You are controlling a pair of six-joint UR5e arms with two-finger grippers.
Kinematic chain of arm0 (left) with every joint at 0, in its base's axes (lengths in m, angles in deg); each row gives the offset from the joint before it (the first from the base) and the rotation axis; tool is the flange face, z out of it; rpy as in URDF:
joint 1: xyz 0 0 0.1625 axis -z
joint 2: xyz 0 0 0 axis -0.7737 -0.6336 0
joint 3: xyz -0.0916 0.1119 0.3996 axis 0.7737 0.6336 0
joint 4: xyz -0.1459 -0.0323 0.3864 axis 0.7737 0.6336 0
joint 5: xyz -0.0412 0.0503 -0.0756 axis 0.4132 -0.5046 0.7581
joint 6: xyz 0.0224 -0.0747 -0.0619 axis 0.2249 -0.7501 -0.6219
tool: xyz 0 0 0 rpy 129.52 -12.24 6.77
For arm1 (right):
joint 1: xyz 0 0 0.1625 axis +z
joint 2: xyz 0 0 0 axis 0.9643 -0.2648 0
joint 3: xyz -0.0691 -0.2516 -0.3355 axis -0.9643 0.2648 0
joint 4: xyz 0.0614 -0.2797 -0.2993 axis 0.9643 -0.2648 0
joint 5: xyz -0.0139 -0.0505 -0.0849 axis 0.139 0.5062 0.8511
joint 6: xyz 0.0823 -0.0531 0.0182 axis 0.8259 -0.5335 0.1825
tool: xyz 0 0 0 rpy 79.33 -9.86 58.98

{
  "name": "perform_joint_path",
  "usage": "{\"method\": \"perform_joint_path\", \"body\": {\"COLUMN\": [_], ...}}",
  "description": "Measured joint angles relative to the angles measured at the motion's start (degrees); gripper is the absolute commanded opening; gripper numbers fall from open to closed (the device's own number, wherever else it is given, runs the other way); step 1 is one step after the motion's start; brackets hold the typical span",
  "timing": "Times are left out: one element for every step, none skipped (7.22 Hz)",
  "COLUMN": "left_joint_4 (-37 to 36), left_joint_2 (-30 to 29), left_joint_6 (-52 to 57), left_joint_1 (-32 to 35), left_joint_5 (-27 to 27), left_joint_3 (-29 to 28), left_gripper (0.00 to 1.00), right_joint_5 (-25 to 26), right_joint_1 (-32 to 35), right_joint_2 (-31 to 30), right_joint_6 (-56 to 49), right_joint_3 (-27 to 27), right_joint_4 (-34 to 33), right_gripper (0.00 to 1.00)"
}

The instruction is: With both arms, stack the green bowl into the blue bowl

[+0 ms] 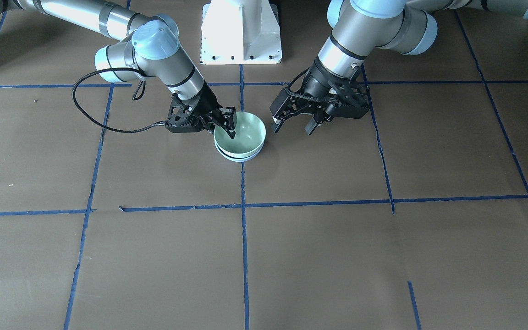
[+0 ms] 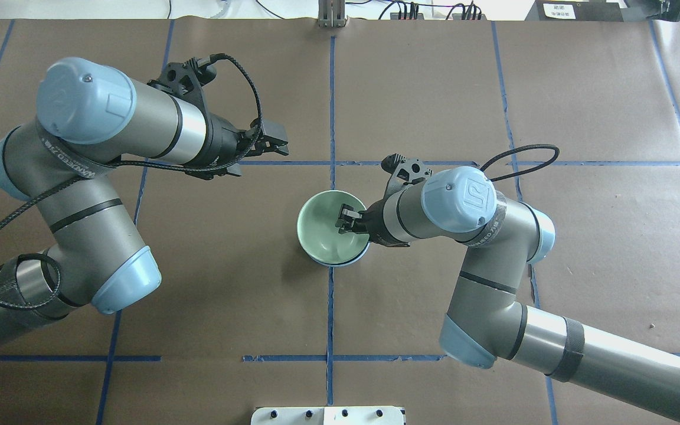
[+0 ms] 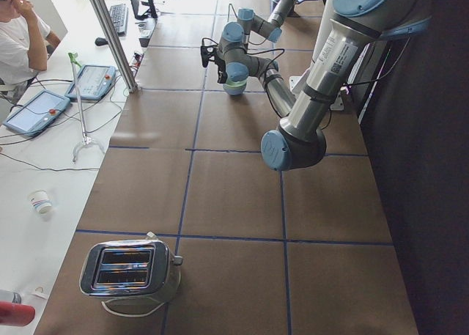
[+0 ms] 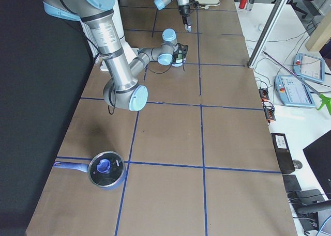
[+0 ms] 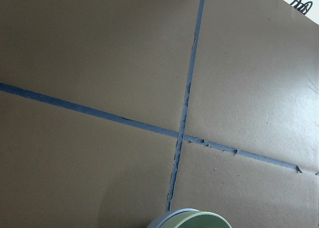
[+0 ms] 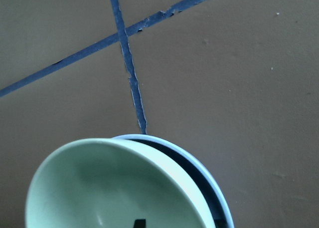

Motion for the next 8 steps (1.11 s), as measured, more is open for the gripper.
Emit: {"method": "perform_joint_path", "body": {"left_joint_4": [0.0, 0.1, 0.1, 0.1, 0.0, -0.1, -0.1, -0.3], "left_joint_2": [0.1, 0.2, 0.2, 0.2, 0.4, 1.7, 5.0, 9.9], "left_joint_6": [0.1, 0.1, 0.2, 0.3, 0.6, 1.8, 5.4, 11.8], "left_joint_1": [0.0, 0.0, 0.1, 0.2, 0.6, 1.4, 3.2, 7.4], "left_joint_5": [0.0, 0.0, 0.0, 0.0, 0.1, 0.7, 2.9, 7.5], "left_joint_3": [0.0, 0.0, 0.0, 0.0, 0.0, 0.3, 1.4, 2.9], "left_gripper": [1.00, 1.00, 1.00, 1.00, 1.00, 1.00, 1.00, 1.00], "right_joint_5": [-2.6, -7.1, -10.3, -12.8, -15.4, -18.4, -21.4, -24.2], "right_joint_1": [1.9, 5.7, 9.0, 12.4, 16.3, 21.0, 26.1, 32.1], "right_joint_2": [-1.1, -3.9, -7.4, -11.2, -14.4, -17.7, -21.6, -26.1], "right_joint_6": [0.1, 0.1, 0.0, -0.3, -1.2, -4.9, -12.4, -22.9], "right_joint_3": [-2.7, -6.5, -10.2, -13.1, -14.5, -15.0, -15.0, -14.2], "right_joint_4": [-0.3, -0.9, -1.3, -1.6, -1.6, -1.6, -1.7, -1.8], "right_gripper": [1.00, 1.00, 1.00, 1.00, 1.00, 1.00, 1.00, 1.00]}}
